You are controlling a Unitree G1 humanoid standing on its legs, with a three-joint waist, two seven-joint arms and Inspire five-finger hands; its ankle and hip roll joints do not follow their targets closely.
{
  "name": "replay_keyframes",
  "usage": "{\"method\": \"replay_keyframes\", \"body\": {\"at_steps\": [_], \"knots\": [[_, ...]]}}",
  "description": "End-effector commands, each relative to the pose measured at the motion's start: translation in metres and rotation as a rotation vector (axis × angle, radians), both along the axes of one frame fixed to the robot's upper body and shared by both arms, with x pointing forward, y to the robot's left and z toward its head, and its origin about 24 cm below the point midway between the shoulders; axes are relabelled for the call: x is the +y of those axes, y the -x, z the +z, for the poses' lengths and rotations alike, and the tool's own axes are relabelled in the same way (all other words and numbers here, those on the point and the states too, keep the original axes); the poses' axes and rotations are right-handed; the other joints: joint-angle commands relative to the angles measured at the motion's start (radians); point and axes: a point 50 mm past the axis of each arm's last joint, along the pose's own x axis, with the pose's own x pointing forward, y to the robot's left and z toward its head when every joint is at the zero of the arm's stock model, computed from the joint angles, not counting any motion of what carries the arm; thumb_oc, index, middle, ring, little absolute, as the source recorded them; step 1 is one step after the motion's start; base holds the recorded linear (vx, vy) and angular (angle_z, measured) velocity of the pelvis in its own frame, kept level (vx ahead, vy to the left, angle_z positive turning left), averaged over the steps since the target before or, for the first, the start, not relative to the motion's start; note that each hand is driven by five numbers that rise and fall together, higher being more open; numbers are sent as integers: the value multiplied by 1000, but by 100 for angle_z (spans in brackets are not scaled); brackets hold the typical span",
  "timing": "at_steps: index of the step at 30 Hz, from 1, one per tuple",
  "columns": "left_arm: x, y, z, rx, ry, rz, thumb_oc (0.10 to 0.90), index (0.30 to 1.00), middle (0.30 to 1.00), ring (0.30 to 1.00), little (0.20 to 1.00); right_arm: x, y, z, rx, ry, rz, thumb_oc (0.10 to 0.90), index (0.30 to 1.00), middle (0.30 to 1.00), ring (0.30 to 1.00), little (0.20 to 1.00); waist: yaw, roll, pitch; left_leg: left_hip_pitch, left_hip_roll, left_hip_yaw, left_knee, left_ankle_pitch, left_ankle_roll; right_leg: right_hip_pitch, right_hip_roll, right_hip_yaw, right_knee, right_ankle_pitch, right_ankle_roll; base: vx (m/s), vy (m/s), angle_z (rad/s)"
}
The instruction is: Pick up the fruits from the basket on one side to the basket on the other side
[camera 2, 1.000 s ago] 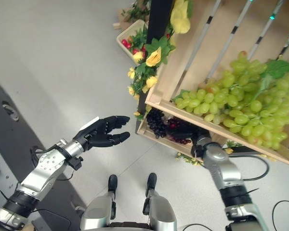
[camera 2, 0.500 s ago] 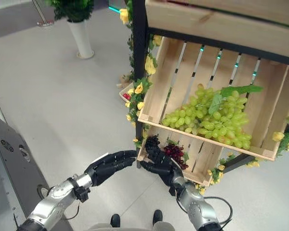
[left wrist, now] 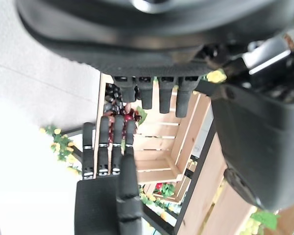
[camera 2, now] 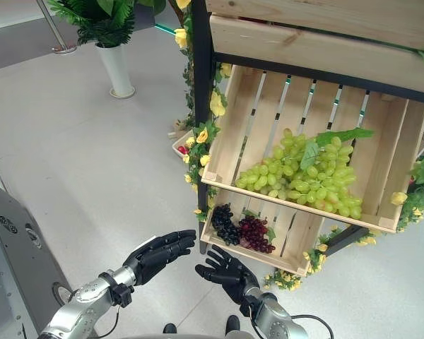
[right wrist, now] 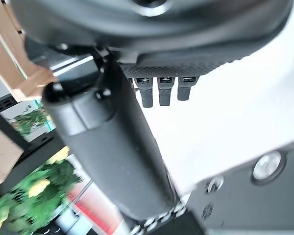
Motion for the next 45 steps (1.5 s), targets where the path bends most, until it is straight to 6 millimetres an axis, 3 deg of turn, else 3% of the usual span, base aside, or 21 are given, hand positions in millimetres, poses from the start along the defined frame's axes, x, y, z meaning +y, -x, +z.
{"method": "replay_keyframes", "body": {"at_steps": [1, 2, 4, 6, 9, 12, 14, 17, 19, 21, 24, 29, 30, 31, 34, 45], "knots": [[-10, -31, 32, -176, 97, 23, 800, 900, 900, 900, 900, 16, -38, 44, -298, -159, 53, 800, 900, 900, 900, 900, 1, 29, -16, -39, -8, -60, 2, -48, 11, -27, -41, 38, 149, -72, 60, -51, -133, 17], [-11, -31, 32, -175, 97, 18, 800, 900, 900, 900, 900, 15, -38, 45, -299, -158, 50, 800, 900, 900, 900, 900, -1, 30, -16, -40, -7, -64, 2, -48, 12, -28, -36, 45, 155, -78, 57, -59, -233, 46], [-13, -37, 36, -190, 102, 15, 800, 900, 900, 900, 900, 11, -40, 48, -317, -171, 36, 800, 900, 900, 900, 900, -19, 26, -19, -51, -3, -110, 2, -31, 13, -33, 22, 103, 198, -128, 23, -92, -322, 91], [-13, -39, 38, -192, 114, 33, 800, 900, 900, 900, 900, 11, -41, 50, -321, -174, 32, 800, 900, 900, 900, 900, -16, 19, -19, -61, 1, -133, 2, -19, 7, -29, 49, 111, 197, -138, 3, -125, -343, 122], [-11, -37, 39, -173, 161, 63, 800, 900, 900, 900, 900, 14, -41, 52, -315, -187, 72, 800, 900, 900, 900, 900, 5, 1, -13, -95, 31, -166, 2, 25, -39, -9, 92, 105, 146, -134, -33, -158, -399, 75], [-14, -33, 37, -147, 215, 85, 800, 900, 900, 900, 900, 16, -46, 57, -316, -172, 110, 800, 900, 900, 900, 900, 34, -15, 16, -180, 91, -164, 3, 120, -101, 28, 105, 93, 76, -98, -51, -219, -381, 51], [-17, -34, 35, -151, 222, 67, 800, 900, 900, 900, 900, 16, -48, 57, -322, -168, 121, 800, 900, 900, 900, 900, 40, -16, 30, -215, 102, -142, 2, 131, -104, 46, 111, 87, 51, -90, -58, -172, -240, 52], [-27, -38, 36, -155, 238, 12, 800, 900, 900, 900, 900, 14, -54, 59, -326, -199, 83, 800, 900, 900, 900, 900, 48, -21, 35, -236, 70, -102, 91, 87, -94, 53, 92, 36, 26, -84, -69, -170, -157, 94], [-32, -38, 35, -151, 249, -14, 800, 900, 900, 900, 900, 10, -54, 57, -304, -235, 25, 800, 900, 900, 900, 900, 42, -33, 29, -238, 31, -74, 224, 9, -77, 45, 69, 5, 29, -77, -74, -129, -50, 53], [-35, -35, 36, -155, 239, -45, 800, 900, 900, 900, 900, 8, -51, 55, -285, -254, -13, 800, 900, 900, 900, 900, 28, -37, 22, -222, 16, -46, 275, -27, -62, 32, 59, -12, 37, -70, -73, -87, 9, 50], [-33, -33, 37, -161, 234, -57, 800, 900, 900, 900, 900, 5, -46, 53, -277, -236, -34, 800, 900, 900, 900, 900, 7, -29, 9, -183, 21, -14, 277, -34, -63, 25, 60, -29, 39, -70, -72, -34, 62, 87], [-30, -33, 38, -164, 226, -67, 800, 900, 900, 900, 900, 1, -41, 49, -264, -227, -107, 800, 900, 900, 900, 900, -27, 2, -27, -82, 81, 73, 116, -9, -89, 36, 48, -85, 13, -68, -65, -8, 187, 70], [-31, -33, 37, -163, 226, -78, 800, 900, 900, 900, 900, 0, -41, 49, -265, -224, -133, 800, 900, 900, 900, 900, -35, 21, -39, -55, 87, 92, 26, 16, -95, 39, 45, -99, 4, -67, -59, -11, 318, 68], [-32, -33, 37, -154, 225, -81, 800, 900, 900, 900, 900, 2, -43, 48, -262, -213, -151, 800, 900, 900, 900, 900, -37, 36, -49, -49, 81, 85, 2, 17, -94, 34, 34, -106, 4, -58, -45, -13, 311, 65], [-29, -32, 37, -146, 221, -88, 800, 900, 900, 900, 900, 3, -46, 48, -276, -197, -173, 800, 900, 900, 900, 900, -28, 45, -48, -46, 60, 64, 2, 6, -83, 24, 8, -114, 20, -41, -21, -20, 233, 60], [-19, -30, 33, -128, 169, -45, 800, 900, 900, 900, 900, 4, -45, 46, -285, -137, -167, 800, 900, 900, 900, 900, -13, 37, -33, -12, 18, 74, 2, -38, -30, 3, -49, -121, 50, -11, 33, -19, 105, 8]]}}
